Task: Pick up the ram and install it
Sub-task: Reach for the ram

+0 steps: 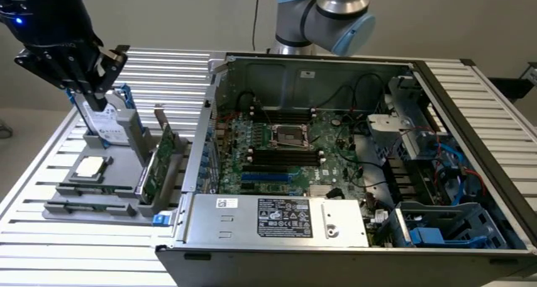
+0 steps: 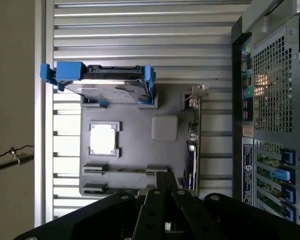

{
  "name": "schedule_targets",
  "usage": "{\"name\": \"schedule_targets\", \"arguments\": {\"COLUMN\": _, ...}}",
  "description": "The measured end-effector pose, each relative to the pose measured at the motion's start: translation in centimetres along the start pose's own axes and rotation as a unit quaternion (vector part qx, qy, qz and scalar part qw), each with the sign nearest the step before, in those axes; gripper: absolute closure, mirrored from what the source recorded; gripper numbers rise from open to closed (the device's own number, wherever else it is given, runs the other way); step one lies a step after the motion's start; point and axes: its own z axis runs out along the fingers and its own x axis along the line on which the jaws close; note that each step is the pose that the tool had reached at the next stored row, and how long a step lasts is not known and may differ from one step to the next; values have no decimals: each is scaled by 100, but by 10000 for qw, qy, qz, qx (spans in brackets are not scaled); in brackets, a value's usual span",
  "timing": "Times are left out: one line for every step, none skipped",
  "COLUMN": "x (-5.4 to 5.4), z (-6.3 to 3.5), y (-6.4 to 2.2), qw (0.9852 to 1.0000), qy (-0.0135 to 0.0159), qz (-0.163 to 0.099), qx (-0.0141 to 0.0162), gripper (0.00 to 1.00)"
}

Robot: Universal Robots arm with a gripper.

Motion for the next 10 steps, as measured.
{"name": "schedule_targets", "arguments": {"x": 23, "z": 2, "y": -11, "qw": 10000, "qy": 0, "qz": -5, "qx": 0, "gripper": 89}}
{"name": "schedule_targets", "arguments": {"x": 52, "z": 4, "y": -22, "qw": 10000, "qy": 0, "qz": -9, "qx": 0, "gripper": 89}}
{"name": "schedule_targets", "arguments": {"x": 79, "z": 6, "y": -33, "qw": 10000, "qy": 1, "qz": -13, "qx": 0, "gripper": 89}}
{"name": "schedule_targets", "arguments": {"x": 105, "z": 8, "y": -46, "qw": 10000, "qy": 1, "qz": -17, "qx": 0, "gripper": 89}}
{"name": "schedule_targets", "arguments": {"x": 131, "z": 11, "y": -62, "qw": 10000, "qy": 1, "qz": -20, "qx": 0, "gripper": 89}}
{"name": "schedule_targets", "arguments": {"x": 154, "z": 13, "y": -81, "qw": 10000, "qy": 2, "qz": -22, "qx": 1, "gripper": 89}}
{"name": "schedule_targets", "arguments": {"x": 172, "z": 15, "y": -105, "qw": 10000, "qy": 2, "qz": -25, "qx": 0, "gripper": 89}}
{"name": "schedule_targets", "arguments": {"x": 184, "z": 19, "y": -130, "qw": 10000, "qy": 2, "qz": -26, "qx": 0, "gripper": 89}}
{"name": "schedule_targets", "arguments": {"x": 193, "z": 21, "y": -160, "qw": 10000, "qy": 2, "qz": -29, "qx": -1, "gripper": 89}}
{"name": "schedule_targets", "arguments": {"x": 198, "z": 24, "y": -190, "qw": 10000, "qy": 2, "qz": -33, "qx": -2, "gripper": 89}}
